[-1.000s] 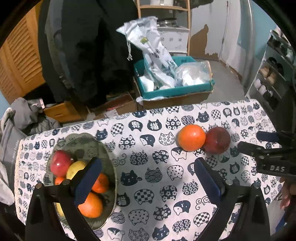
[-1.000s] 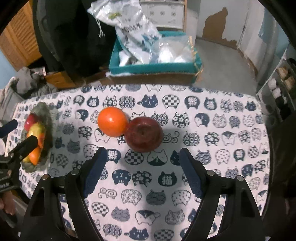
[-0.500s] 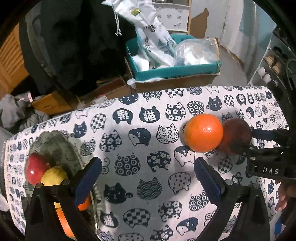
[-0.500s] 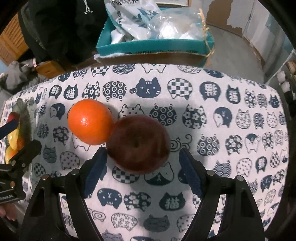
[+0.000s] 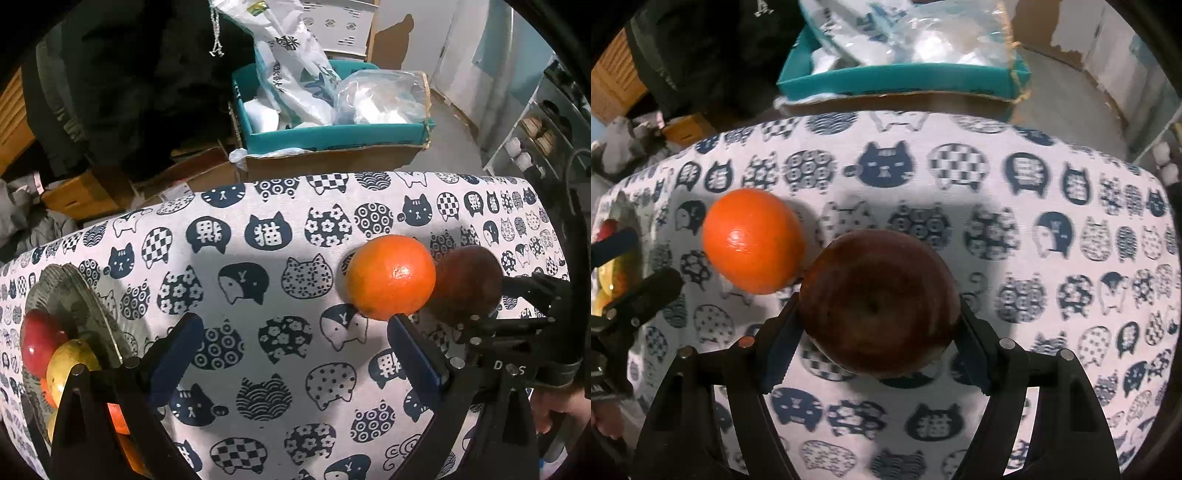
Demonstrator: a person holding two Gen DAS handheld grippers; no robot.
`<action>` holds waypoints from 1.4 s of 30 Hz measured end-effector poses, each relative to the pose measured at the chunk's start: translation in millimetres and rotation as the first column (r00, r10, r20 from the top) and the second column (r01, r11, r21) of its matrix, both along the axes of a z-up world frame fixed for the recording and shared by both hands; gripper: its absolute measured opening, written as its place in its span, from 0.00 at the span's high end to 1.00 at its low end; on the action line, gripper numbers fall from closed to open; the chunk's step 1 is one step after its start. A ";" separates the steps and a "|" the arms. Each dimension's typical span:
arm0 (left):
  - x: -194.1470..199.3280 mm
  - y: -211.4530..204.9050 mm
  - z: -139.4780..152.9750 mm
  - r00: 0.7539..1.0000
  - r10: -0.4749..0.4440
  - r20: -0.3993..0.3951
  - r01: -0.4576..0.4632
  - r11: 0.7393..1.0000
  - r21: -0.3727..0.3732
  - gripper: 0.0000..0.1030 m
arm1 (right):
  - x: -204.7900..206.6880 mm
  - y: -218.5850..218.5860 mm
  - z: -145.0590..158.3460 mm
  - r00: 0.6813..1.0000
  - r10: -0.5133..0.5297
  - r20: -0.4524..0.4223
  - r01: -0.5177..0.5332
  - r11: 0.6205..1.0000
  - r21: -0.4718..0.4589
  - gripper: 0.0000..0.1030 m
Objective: Organize fruits
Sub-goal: 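Grasp the red apple with the right tool while the left tool grasps the orange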
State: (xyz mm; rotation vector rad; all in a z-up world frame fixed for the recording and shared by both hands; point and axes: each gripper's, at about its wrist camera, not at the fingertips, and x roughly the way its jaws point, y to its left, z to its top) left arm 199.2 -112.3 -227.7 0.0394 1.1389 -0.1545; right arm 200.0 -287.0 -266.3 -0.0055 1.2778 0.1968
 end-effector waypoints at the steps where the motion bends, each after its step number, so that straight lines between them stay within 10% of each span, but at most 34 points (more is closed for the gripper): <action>1: 0.4 -2.7 -0.5 1.000 -0.002 -0.003 0.002 1.000 -0.007 0.02 | -0.7 -4.7 0.6 1.000 -0.008 0.005 0.008 1.000 0.001 0.26; 23: 28.8 -58.8 -21.2 0.998 -0.024 -0.062 0.020 0.998 -0.059 0.03 | -15.4 -77.2 24.6 0.981 -0.157 0.114 0.163 0.986 -0.047 0.26; 28: 32.7 -58.7 -29.2 0.993 -0.025 -0.112 0.011 0.993 -0.121 0.32 | -14.3 -71.6 25.3 0.983 -0.144 0.113 0.150 0.988 -0.044 0.26; 42: 12.8 -55.4 -19.0 0.999 -0.025 -0.048 0.021 0.997 -0.077 0.34 | -19.6 -63.1 43.1 0.979 -0.121 0.167 0.132 0.990 -0.057 0.26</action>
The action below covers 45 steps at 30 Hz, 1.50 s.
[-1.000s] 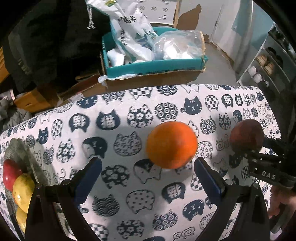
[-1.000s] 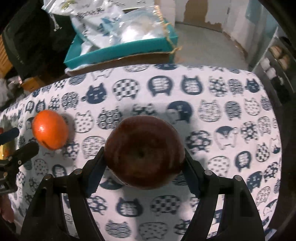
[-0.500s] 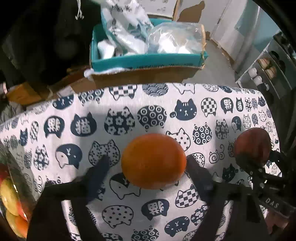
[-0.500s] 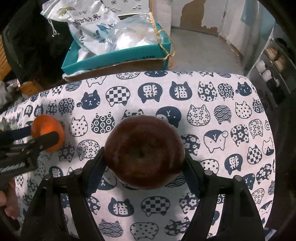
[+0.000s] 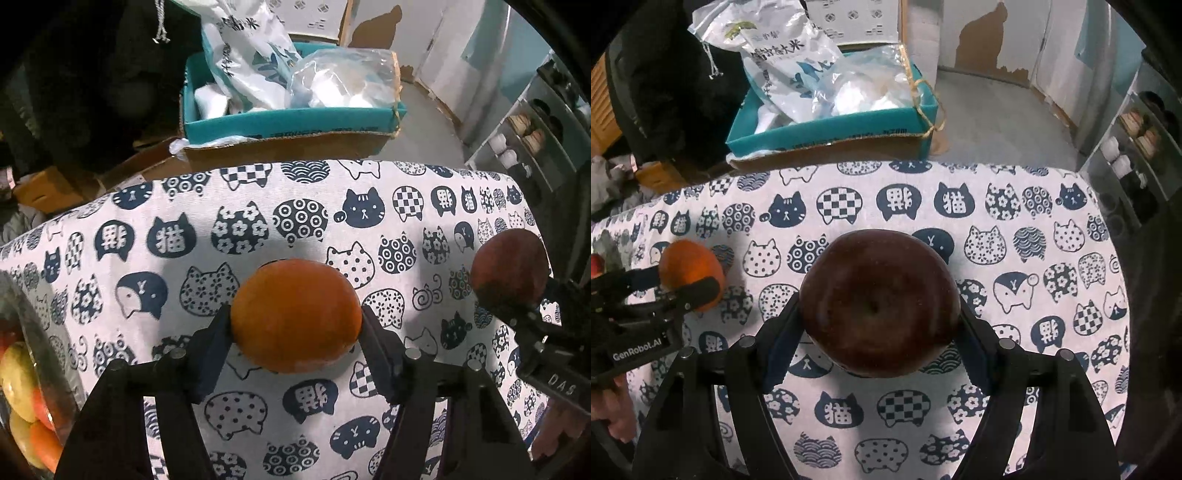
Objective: Organize fruits
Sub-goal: 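Lift and carry the held orange and red apple over the green bowl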
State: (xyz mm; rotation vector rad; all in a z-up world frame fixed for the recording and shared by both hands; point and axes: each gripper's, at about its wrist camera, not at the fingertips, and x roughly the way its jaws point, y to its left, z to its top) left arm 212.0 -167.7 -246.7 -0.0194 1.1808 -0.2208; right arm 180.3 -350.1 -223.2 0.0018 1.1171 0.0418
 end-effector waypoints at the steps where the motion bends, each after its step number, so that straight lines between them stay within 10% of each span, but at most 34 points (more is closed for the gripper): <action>1: -1.8 0.5 2.4 1.000 0.000 0.007 0.000 1.000 0.005 0.34 | -0.8 0.4 2.4 1.000 0.001 0.004 -0.001 1.000 -0.002 0.26; 45: -132.9 160.2 191.0 0.921 0.157 0.356 -0.149 0.988 -0.049 0.34 | -73.4 119.7 174.4 0.940 0.195 0.280 -0.209 0.978 0.018 0.26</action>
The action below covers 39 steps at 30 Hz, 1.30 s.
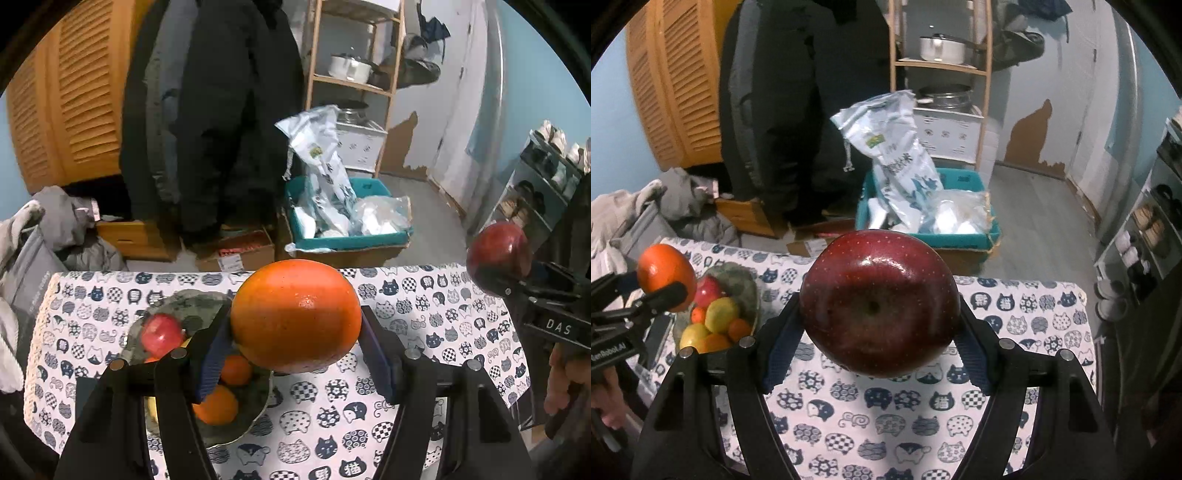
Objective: Organize fruits
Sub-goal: 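Lift and carry the held orange and red apple over the green bowl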
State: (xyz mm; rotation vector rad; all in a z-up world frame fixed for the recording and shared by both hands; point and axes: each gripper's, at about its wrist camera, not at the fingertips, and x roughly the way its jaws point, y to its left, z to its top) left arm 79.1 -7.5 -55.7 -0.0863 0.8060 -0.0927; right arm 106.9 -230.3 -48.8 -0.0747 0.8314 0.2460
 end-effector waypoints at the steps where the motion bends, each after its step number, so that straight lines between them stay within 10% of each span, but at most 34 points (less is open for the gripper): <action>1: -2.7 4.0 1.0 1.000 0.007 0.003 -0.007 1.000 0.003 0.34 | -1.4 3.1 0.6 1.000 0.006 0.002 -0.006 1.000 -0.002 0.26; 39: -3.0 154.2 -94.6 0.950 0.245 -0.196 -0.249 0.969 0.004 0.34 | 41.0 199.8 -81.9 0.936 0.305 -0.176 -0.301 0.952 0.047 0.26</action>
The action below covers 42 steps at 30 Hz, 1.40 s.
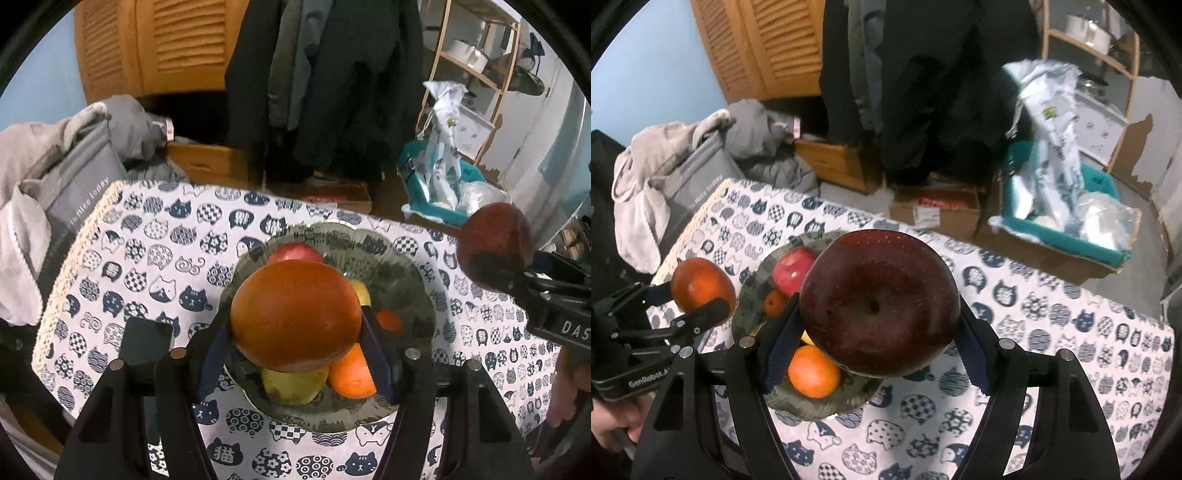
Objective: Organize fruits
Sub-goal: 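Lift and carry the held orange and red apple over the green bowl, then lower the orange into the bowl with the left tool while the right tool releases the apple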
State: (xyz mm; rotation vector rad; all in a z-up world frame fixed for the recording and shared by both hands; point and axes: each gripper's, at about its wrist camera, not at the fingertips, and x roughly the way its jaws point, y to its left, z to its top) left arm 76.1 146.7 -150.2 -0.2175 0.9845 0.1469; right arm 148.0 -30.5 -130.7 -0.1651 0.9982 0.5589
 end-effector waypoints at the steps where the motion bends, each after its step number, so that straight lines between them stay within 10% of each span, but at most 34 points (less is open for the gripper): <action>1: 2.5 -0.1 -5.7 1.000 -0.003 -0.011 0.003 1.000 -0.005 0.34 | 1.6 3.3 -4.8 1.000 0.007 -0.009 -0.007 1.000 -0.006 0.26; 19: 33.2 3.6 -60.8 0.991 -0.017 -0.129 0.013 0.999 -0.036 0.34 | 30.0 24.8 -75.3 0.986 0.057 -0.158 -0.064 0.997 -0.042 0.26; 42: 29.6 10.5 -52.7 0.990 -0.018 -0.141 0.014 0.999 -0.032 0.19 | 33.6 30.7 -72.4 0.986 0.050 -0.162 -0.059 0.997 -0.052 0.22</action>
